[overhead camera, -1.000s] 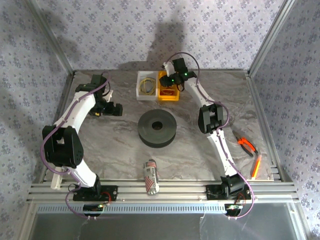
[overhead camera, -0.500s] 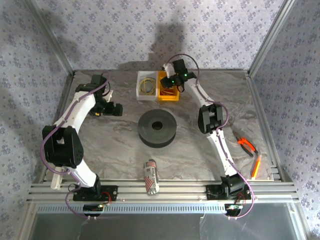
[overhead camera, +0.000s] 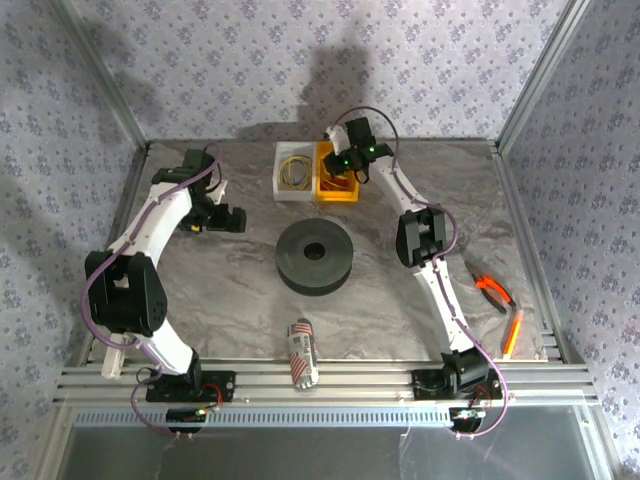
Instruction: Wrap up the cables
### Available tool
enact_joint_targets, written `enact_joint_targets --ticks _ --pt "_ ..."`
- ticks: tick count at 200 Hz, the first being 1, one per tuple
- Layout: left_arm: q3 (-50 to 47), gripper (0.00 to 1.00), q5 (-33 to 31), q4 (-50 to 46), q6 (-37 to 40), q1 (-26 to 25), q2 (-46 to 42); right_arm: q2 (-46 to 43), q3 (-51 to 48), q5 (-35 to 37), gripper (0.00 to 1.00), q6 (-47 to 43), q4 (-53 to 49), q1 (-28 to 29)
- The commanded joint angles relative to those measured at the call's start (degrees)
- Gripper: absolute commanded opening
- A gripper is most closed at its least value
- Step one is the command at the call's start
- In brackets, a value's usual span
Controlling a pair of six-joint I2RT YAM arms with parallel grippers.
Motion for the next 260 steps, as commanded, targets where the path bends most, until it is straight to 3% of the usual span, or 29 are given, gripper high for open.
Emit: enact_joint_targets --ticks 1,195,229,260 --pt "1.4 1.00 0.9 -1.4 0.8 -0.3 0.2 -4.0 1.8 -1.2 0.00 0.4 -1.3 -0.2" --pt "0.2 1.00 0.3 -0.7 0.7 -0.3 -0.8 -15.5 -0.4 0.8 0.00 -2.6 -4.1 -0.1" --pt "1.7 1.00 3.4 0.3 -0.1 -0.3 -1.1 -20.2 -5.1 -0.3 0.00 -3.3 -3.7 0.6" --pt "5.9 1.00 11.5 2.7 -2.5 -0.3 -0.5 -25.2 -11.0 -1.1 0.00 -2.7 -3.2 2.3"
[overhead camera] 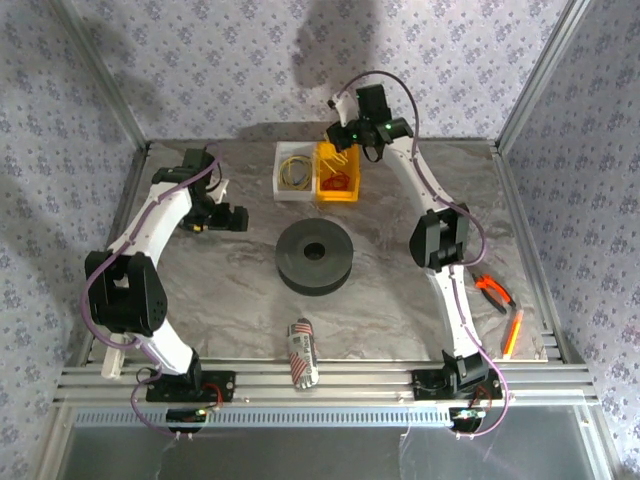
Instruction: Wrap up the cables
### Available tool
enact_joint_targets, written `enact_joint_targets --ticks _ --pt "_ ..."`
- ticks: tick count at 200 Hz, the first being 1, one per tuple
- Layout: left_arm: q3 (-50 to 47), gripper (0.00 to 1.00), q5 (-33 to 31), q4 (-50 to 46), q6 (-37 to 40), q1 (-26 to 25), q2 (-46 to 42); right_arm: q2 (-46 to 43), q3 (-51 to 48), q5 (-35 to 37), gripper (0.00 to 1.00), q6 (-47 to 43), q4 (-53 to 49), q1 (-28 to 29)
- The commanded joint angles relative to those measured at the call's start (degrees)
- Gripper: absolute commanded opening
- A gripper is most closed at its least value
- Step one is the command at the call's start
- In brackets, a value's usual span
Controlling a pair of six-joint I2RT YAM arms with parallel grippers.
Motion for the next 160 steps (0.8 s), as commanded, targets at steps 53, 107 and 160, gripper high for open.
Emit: enact_joint_targets --ticks 53,107,160 --pt "10.6 1.00 26.6 11.3 -10.3 -1.2 0.2 -17.4 -17.6 3.6 0.00 -0.5 4.5 7.6" --pt "10.7 0.93 28.8 14.0 -13.3 -6.3 0.7 -19.9 -19.1 6.2 0.00 3.5 4.1 10.8" --pt "8.6 0.78 28.8 15.3 -14.3 -6.7 0.2 -19.9 -18.1 7.1 0.00 5.8 4.2 12.2"
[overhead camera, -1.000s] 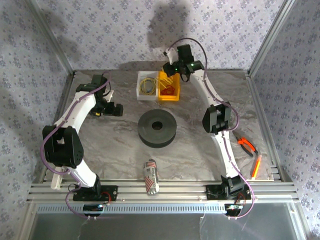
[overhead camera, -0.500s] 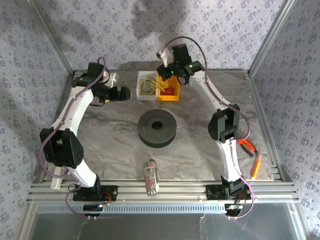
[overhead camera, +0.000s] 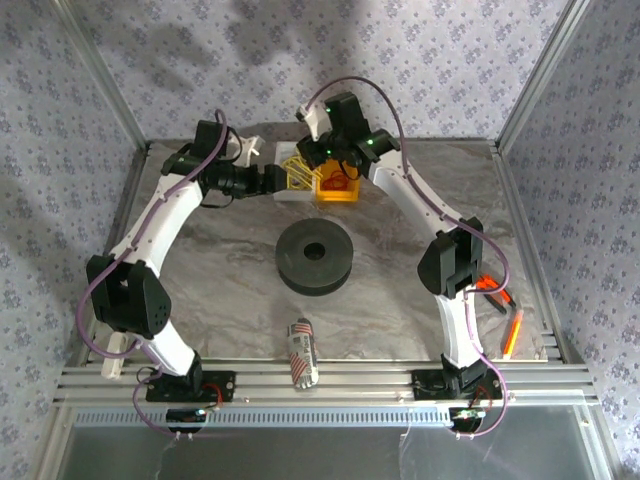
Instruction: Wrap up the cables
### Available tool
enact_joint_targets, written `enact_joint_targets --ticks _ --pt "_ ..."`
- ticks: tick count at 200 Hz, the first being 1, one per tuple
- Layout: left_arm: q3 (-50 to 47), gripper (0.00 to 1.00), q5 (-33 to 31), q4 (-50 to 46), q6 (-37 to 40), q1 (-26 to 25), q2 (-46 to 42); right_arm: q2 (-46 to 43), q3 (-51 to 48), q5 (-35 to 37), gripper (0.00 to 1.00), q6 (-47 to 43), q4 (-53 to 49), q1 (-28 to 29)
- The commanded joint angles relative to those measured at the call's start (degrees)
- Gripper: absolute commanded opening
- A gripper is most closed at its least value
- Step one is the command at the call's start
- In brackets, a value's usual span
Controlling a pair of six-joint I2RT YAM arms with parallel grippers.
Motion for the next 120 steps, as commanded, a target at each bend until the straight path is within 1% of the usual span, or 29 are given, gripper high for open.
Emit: enact_joint_targets --ticks 1,19,40,59,89,120 --pt "-0.6 0.78 1.5 1.4 -1.0 0.3 0.3 -1.8 1.0 1.0 0.00 2.0 0.6 1.0" --pt "-0.5 0.72 1.2 1.4 -1.1 0.3 0.9 -2.1 1.1 0.9 0.00 2.4 0.5 1.3" --pt "-0.5 0.71 1.0 2.0 -1.6 0.3 1.6 -2.7 0.9 0.8 0.00 2.7 0.6 1.8" --pt "-0.5 0.67 1.1 2.3 -2.0 0.3 2.1 -3.0 0.4 1.1 0.00 3.2 0.8 2.4" --pt "-0.7 0.52 1.1 2.3 -2.0 0.2 2.4 -3.3 -0.5 1.8 0.00 4.2 1.7 3.0" --pt "-1.1 0.44 0.8 2.3 -1.9 0.2 2.2 -3.3 0.0 2.0 0.00 5.3 1.8 2.9"
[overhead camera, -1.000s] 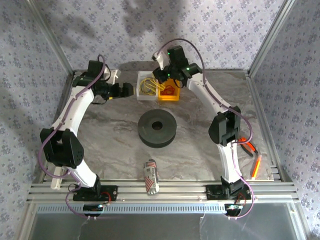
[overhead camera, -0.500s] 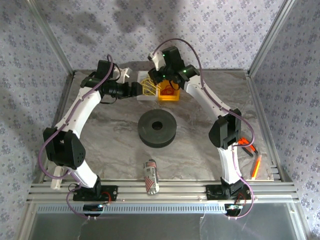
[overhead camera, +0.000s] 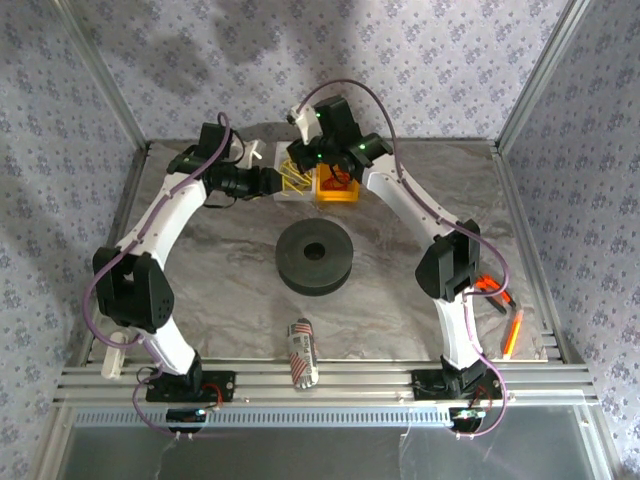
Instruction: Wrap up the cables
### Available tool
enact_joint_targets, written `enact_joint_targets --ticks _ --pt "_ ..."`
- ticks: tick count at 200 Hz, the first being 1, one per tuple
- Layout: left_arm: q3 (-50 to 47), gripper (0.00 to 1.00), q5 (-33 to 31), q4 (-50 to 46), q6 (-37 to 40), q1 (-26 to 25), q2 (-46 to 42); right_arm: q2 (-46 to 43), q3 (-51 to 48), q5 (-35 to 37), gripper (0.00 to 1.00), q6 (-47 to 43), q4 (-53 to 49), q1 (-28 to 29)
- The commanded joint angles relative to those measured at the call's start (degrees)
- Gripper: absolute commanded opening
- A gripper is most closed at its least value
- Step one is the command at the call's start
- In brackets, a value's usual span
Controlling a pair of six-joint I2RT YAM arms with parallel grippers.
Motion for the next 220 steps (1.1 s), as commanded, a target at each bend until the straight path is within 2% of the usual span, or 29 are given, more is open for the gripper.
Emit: enact_joint_targets --ticks 1,48,97,157,194,206,220 --pt "-0.4 0.44 0.9 0.9 0.2 0.1 -0.2 -2.6 0.3 0.7 0.00 2.0 1.2 0.1" --pt "-0.8 0.30 0.4 0.8 0.2 0.1 0.2 -3.5 0.5 -0.7 0.00 3.1 0.6 1.0" --pt "-1.0 0.00 -0.7 0.8 0.8 0.3 -0.1 -5.7 -5.1 0.4 0.00 4.7 2.9 2.8" --pt "-0.8 0.00 -2.4 -0.8 3.1 1.6 -1.5 -9.2 -9.2 2.0 0.00 3.6 2.7 2.7" --pt "2.6 0.00 -6.5 -5.3 7.1 1.6 -2.1 -13.3 -12.7 -1.3 0.45 5.0 2.9 -0.3" --pt "3.6 0.00 -7.6 -6.5 8.2 1.6 -2.1 -15.3 -14.7 -2.3 0.54 6.1 3.5 -1.7" --pt "4.5 0.00 -8.2 -7.2 9.0 1.6 -2.2 -17.3 -17.4 -3.4 0.60 8.2 4.2 -3.6"
